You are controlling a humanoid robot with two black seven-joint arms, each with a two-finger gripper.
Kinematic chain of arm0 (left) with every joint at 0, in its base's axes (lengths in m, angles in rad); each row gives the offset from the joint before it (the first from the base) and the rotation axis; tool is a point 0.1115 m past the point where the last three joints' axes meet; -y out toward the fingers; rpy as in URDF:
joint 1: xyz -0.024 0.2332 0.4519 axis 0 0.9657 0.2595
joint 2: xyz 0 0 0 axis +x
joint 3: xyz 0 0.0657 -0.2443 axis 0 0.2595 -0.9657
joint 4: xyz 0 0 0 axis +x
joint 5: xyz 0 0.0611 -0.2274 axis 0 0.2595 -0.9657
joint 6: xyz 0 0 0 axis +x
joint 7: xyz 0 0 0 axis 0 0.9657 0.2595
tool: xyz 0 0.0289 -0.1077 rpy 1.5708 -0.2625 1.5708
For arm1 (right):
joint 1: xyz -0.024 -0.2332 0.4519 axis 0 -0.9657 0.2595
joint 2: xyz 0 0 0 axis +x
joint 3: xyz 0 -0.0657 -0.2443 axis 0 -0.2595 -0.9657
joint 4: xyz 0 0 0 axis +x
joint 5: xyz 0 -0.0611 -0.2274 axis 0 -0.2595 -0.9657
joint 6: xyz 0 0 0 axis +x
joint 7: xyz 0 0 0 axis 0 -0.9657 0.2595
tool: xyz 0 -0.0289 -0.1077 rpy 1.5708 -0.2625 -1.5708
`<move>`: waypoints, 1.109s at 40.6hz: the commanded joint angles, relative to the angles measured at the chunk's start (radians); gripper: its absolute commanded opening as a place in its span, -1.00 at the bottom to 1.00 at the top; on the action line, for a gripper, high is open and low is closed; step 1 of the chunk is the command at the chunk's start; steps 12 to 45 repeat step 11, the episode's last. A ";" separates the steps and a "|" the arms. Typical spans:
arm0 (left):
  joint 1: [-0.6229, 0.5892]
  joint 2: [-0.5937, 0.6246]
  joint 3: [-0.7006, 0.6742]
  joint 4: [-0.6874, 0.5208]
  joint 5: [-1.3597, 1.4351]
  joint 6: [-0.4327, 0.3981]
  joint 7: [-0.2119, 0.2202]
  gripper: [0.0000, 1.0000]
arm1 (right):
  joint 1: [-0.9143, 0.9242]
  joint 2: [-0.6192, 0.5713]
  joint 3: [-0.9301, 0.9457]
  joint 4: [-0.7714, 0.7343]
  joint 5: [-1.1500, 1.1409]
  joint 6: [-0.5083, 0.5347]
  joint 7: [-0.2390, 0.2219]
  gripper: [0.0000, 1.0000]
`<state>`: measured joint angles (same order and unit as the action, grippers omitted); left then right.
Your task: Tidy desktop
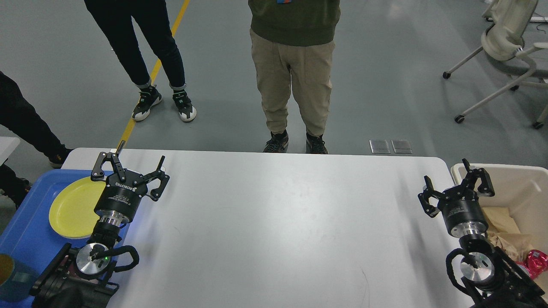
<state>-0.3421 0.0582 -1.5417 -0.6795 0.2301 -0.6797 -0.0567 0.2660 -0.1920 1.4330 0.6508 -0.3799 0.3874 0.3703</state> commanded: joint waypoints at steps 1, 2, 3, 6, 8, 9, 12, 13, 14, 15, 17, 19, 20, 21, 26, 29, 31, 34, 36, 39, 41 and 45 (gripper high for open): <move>0.000 0.000 0.000 0.000 0.000 0.000 0.000 0.92 | 0.001 0.008 0.001 0.006 0.006 -0.001 0.009 1.00; 0.000 0.000 0.000 -0.002 0.000 0.000 0.000 0.92 | 0.001 0.012 0.003 0.007 0.007 -0.002 0.009 1.00; 0.000 0.000 0.000 0.000 0.000 0.000 0.000 0.92 | 0.002 0.014 0.004 0.009 0.012 -0.002 0.009 1.00; 0.000 0.000 0.000 0.000 0.000 0.000 0.000 0.92 | 0.002 0.014 0.004 0.007 0.024 -0.002 0.007 1.00; 0.000 0.000 0.000 0.000 0.000 0.000 0.000 0.92 | 0.001 0.016 0.004 0.009 0.035 -0.002 0.007 1.00; 0.000 0.000 0.000 0.000 0.000 0.000 0.000 0.92 | 0.001 0.016 0.004 0.012 0.042 -0.002 0.007 1.00; 0.000 0.000 0.000 0.000 0.000 0.000 0.000 0.92 | 0.002 0.016 0.006 0.015 0.044 -0.002 0.007 1.00; 0.000 0.000 0.000 0.000 0.000 0.000 0.000 0.92 | 0.002 0.016 0.006 0.015 0.044 -0.002 0.007 1.00; 0.000 0.000 0.000 0.000 0.000 0.000 0.000 0.92 | 0.002 0.016 0.006 0.015 0.044 -0.002 0.007 1.00; 0.000 0.000 0.000 0.000 0.000 0.000 0.000 0.92 | 0.002 0.016 0.006 0.015 0.044 -0.002 0.007 1.00; 0.000 0.000 0.000 0.000 0.000 0.000 0.000 0.92 | 0.002 0.016 0.006 0.015 0.044 -0.002 0.007 1.00; 0.000 0.000 0.000 0.000 0.000 0.000 0.000 0.92 | 0.002 0.016 0.006 0.015 0.044 -0.002 0.007 1.00; 0.000 0.000 0.000 0.000 0.000 0.000 0.000 0.92 | 0.002 0.016 0.006 0.015 0.044 -0.002 0.007 1.00; 0.000 0.000 0.000 0.000 0.000 0.000 0.000 0.92 | 0.002 0.016 0.006 0.015 0.044 -0.002 0.007 1.00; 0.000 0.000 0.000 0.000 0.000 0.000 0.000 0.92 | 0.002 0.016 0.006 0.015 0.044 -0.002 0.007 1.00; 0.000 0.000 0.000 0.000 0.000 0.000 0.000 0.92 | 0.002 0.016 0.006 0.015 0.044 -0.002 0.007 1.00; 0.000 0.000 0.000 0.000 0.000 0.000 0.000 0.92 | 0.002 0.016 0.006 0.015 0.044 -0.002 0.007 1.00; 0.000 0.000 0.000 0.000 0.000 0.000 0.000 0.92 | 0.002 0.016 0.006 0.015 0.044 -0.002 0.007 1.00; 0.000 0.000 0.000 0.000 0.000 0.000 0.000 0.92 | 0.002 0.016 0.006 0.015 0.044 -0.002 0.007 1.00; 0.000 0.000 0.000 0.000 0.000 0.000 0.000 0.92 | 0.002 0.016 0.006 0.015 0.044 -0.002 0.007 1.00; 0.000 0.000 0.000 0.000 0.000 0.000 0.000 0.92 | 0.002 0.016 0.006 0.015 0.044 -0.002 0.007 1.00; 0.000 0.000 0.000 0.000 0.000 0.000 0.000 0.92 | 0.002 0.016 0.006 0.015 0.044 -0.002 0.007 1.00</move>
